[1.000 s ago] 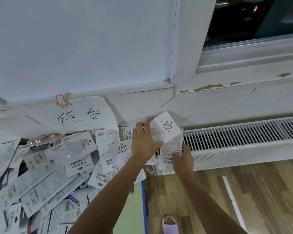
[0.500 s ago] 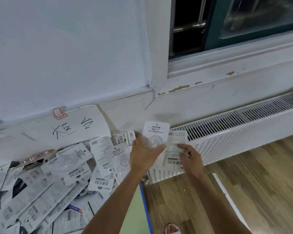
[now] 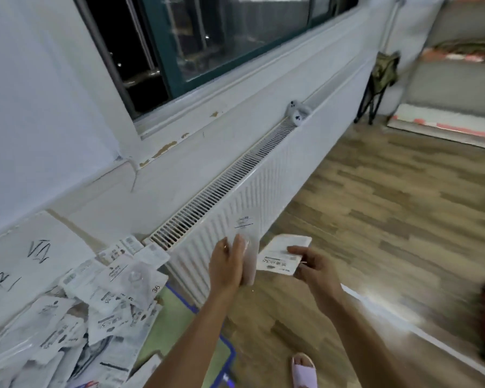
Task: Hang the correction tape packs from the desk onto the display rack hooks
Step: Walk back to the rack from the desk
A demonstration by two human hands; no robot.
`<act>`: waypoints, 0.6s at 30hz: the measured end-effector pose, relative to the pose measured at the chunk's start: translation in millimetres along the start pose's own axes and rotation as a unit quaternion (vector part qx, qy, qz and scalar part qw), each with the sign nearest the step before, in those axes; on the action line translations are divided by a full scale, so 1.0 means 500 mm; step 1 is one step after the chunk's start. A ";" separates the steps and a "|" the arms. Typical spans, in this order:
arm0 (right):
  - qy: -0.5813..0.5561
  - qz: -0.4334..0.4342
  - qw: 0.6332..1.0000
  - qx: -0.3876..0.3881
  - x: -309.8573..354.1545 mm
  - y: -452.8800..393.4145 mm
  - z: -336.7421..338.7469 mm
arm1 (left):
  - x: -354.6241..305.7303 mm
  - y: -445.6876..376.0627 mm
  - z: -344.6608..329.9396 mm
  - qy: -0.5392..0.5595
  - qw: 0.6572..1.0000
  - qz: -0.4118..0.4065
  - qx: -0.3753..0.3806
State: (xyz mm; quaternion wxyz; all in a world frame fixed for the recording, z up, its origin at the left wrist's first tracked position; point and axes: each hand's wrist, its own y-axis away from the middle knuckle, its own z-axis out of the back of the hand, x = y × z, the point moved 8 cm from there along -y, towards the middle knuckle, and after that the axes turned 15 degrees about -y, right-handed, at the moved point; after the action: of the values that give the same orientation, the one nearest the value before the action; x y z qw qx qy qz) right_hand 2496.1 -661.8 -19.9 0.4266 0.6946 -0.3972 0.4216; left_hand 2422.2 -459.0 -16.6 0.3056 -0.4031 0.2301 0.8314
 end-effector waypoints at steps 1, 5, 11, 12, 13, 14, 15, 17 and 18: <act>0.001 0.016 0.999 -0.030 0.017 0.023 0.041 | -0.017 0.016 -0.026 0.009 1.000 -0.004 0.016; 0.032 0.078 0.983 -0.164 0.081 0.114 0.214 | -0.108 0.085 -0.134 0.002 0.995 -0.041 0.090; 0.015 0.083 0.951 -0.298 0.118 0.246 0.437 | -0.229 0.229 -0.310 -0.035 0.979 -0.120 0.164; 0.000 0.085 0.947 -0.311 0.121 0.270 0.474 | -0.248 0.260 -0.343 -0.031 0.973 -0.138 0.182; -0.014 0.088 0.941 -0.325 0.123 0.296 0.515 | -0.267 0.294 -0.377 -0.026 0.967 -0.149 0.204; -0.024 0.091 0.935 -0.342 0.126 0.324 0.557 | -0.284 0.330 -0.412 -0.024 0.961 -0.155 0.229; -0.029 0.096 0.928 -0.360 0.131 0.352 0.598 | -0.300 0.366 -0.445 -0.024 0.954 -0.163 0.250; -0.052 0.108 0.914 -0.387 0.141 0.414 0.679 | -0.334 0.443 -0.510 -0.037 0.941 -0.190 0.278; -0.066 0.112 0.908 -0.398 0.146 0.445 0.720 | -0.350 0.484 -0.542 -0.041 0.935 -0.199 0.290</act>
State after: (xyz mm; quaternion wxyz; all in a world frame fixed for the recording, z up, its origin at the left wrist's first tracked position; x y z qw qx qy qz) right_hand 2406.4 -1081.2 4.0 0.5902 0.4447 -0.6345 0.2265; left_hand 2483.2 -857.1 3.9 0.5775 -0.2995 0.3639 0.6666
